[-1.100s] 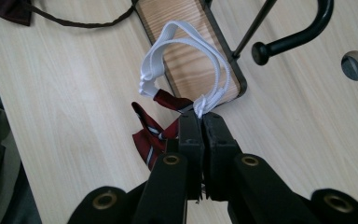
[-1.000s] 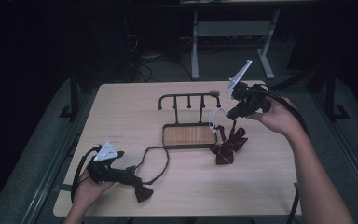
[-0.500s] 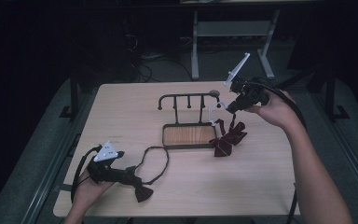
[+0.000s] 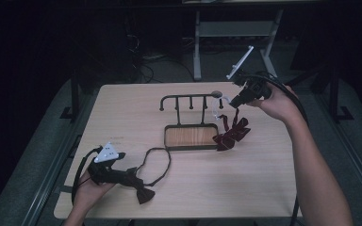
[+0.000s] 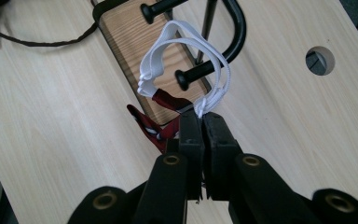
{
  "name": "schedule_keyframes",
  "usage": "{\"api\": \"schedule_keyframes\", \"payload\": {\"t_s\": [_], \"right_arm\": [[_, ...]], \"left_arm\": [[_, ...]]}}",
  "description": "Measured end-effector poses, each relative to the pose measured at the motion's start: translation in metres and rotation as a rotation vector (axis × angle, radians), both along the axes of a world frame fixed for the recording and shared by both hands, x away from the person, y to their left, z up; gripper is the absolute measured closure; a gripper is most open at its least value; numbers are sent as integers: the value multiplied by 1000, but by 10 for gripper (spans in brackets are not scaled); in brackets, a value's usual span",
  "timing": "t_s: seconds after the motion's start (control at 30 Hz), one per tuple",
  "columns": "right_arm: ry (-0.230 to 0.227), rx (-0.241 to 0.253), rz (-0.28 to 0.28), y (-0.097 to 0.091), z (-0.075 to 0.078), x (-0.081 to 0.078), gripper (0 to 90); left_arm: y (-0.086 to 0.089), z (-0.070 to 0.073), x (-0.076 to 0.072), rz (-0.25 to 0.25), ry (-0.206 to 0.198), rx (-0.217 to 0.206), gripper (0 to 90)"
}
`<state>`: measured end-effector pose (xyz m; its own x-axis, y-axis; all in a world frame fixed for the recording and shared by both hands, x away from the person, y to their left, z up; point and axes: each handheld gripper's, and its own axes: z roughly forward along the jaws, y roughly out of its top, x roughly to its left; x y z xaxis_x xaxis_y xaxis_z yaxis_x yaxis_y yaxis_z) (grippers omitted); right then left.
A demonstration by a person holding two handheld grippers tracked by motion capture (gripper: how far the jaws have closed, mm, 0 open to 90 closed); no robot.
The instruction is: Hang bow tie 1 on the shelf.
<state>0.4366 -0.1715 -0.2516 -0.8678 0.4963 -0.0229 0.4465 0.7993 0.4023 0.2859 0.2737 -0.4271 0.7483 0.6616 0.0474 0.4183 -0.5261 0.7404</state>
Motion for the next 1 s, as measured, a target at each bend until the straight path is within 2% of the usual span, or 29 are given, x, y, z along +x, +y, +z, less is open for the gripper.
{"api": "schedule_keyframes", "payload": {"t_s": [0.37, 0.6, 1.0], "right_arm": [[7, -8, -27, -4, -3, 7, 866], [18, -10, -44, -8, -10, 9, 829], [26, 0, -19, -11, -12, 3, 794]], "left_arm": [[0, 0, 0, -1, -1, 1, 281], [-2, 0, 0, 0, -3, -3, 281], [-3, 0, -1, 0, -2, -2, 281]]}}
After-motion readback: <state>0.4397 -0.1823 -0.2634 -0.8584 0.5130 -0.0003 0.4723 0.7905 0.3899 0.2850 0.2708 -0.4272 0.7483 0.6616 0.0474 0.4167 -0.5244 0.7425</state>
